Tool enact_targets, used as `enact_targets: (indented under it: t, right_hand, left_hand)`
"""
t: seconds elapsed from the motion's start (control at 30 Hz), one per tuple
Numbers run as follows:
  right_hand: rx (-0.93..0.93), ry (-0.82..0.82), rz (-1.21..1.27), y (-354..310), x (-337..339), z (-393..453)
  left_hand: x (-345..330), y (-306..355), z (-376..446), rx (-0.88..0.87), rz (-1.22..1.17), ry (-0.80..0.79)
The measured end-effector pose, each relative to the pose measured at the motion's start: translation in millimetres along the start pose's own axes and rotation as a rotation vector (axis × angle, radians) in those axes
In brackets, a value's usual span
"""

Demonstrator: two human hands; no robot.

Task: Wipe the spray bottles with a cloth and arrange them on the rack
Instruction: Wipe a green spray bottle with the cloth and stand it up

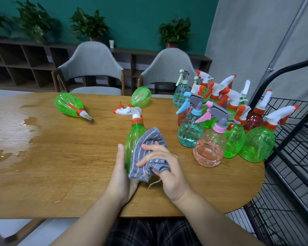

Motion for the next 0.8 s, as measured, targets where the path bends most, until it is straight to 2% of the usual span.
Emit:
enact_targets:
  t: [0.13,0.2,0.3,0.33,0.4,0.5,0.63,0.73,0.8]
  right_hand:
    - [-0.055,0.101,0.089,9.0,11.3,-9.2]
    - [-0.27,0.19,0.292,29.1,18.2,-10.3]
    - [-0.722,0.44,0.74,65.7,24.0,-17.6]
    - [-0.816,0.51,0.851,68.8,24.7,-17.9]
    - [-0.888,0.555,0.933,66.0,27.7,-10.1]
    - [-0.82,0.467,0.81,53.1,31.2,10.8]
    - [-0.692,0.165,0.211,40.9,18.5,33.1]
    - [-0.436,-0.025,-0.083,26.2,-7.7,39.6]
    - [-0.35,-0.085,-0.229,25.8,-16.5,37.4]
  left_hand:
    - [10.8,-0.1,2.0,-0.018,0.024,0.092]
    - [8.3,1.3,4.6,-0.04,-0.009,0.06]
    - [4.8,1.1,4.6,-0.04,-0.072,0.023]
    - [5.8,2.3,4.2,-0.046,-0.073,0.037]
    - [4.9,2.2,4.0,-0.042,-0.072,0.042]
    - [-0.9,1.6,2.0,-0.029,-0.059,0.016]
    - [0.0,1.8,3.1,-0.046,-0.015,0.021]
    - [1.2,0.3,5.4,-0.049,0.001,0.03]
    - [3.2,-2.2,5.7,-0.027,-0.008,0.057]
Point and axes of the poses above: each hand's wrist, its own z-axis towards the middle knuckle, its own x-axis out of the back of the hand, y = z × x, the point moved 10 cm from there along z, towards the middle knuckle, and after that the axes turned 11 degrees about -z, right-handed, at the moved point
